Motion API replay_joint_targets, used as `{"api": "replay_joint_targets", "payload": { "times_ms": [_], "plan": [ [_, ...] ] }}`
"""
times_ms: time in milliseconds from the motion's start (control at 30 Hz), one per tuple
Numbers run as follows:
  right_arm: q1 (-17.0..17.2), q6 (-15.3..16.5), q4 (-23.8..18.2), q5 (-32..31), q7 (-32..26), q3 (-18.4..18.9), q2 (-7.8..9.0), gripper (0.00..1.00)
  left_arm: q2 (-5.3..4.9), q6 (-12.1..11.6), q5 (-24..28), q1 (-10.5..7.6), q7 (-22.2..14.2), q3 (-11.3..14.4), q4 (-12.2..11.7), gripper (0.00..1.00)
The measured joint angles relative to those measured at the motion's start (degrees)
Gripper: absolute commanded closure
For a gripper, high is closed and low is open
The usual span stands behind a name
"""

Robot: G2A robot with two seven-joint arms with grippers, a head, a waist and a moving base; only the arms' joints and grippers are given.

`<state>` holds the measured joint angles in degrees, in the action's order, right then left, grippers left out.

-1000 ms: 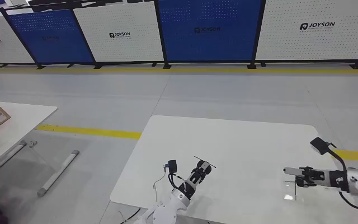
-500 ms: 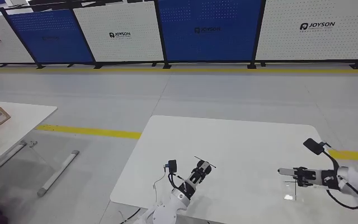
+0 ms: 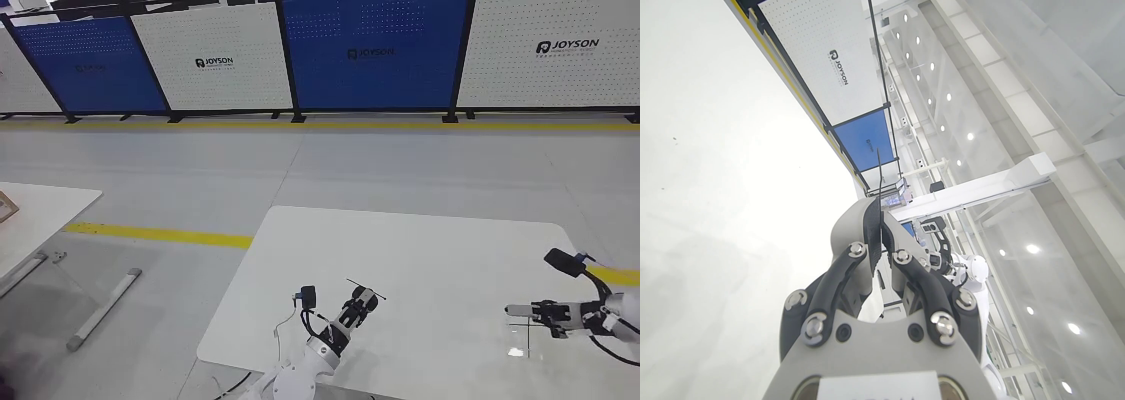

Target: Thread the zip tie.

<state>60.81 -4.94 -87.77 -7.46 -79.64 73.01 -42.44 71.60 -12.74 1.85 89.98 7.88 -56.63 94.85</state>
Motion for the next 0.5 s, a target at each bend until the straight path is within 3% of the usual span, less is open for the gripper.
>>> {"api": "replay_joint_targets", "payload": {
  "times_ms": [200,300,500],
  "plan": [
    [0.7,-1.8,-1.0,-2.7,0.9,-0.7,0.10,0.00,0.00,0.0,0.0,0.00,0.0,0.0,0.0,1.00],
    [0.4,-4.7,-1.5,-5.2,-0.1,-1.6,0.47,0.00,0.00,0.0,0.0,0.00,0.0,0.0,0.0,1.00],
    [-2.7,-10.8,-1.2,-7.5,0.0,-7.2,1.35,0.00,0.00,0.0,0.0,0.00,0.0,0.0,0.0,1.00]
  ]
}}
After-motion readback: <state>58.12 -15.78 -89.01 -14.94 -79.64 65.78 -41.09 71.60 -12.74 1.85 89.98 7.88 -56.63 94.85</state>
